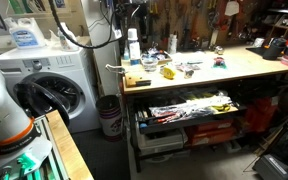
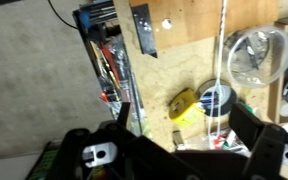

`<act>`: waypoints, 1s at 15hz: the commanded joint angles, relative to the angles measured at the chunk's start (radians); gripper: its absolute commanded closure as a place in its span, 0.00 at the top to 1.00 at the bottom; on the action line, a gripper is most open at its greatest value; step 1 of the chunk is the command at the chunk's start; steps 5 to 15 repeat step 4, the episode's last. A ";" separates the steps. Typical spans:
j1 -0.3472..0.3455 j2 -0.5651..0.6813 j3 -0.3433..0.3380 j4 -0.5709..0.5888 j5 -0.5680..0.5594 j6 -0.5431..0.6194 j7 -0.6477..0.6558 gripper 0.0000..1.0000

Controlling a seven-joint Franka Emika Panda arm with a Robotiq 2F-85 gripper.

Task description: Pick up the hanging object with a net on it and put it on the table

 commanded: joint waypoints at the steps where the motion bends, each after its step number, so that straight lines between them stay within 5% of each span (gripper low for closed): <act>1: -0.028 -0.019 0.030 -0.022 -0.010 -0.004 0.012 1.00; 15: -0.030 -0.012 0.037 -0.005 -0.009 -0.003 0.010 1.00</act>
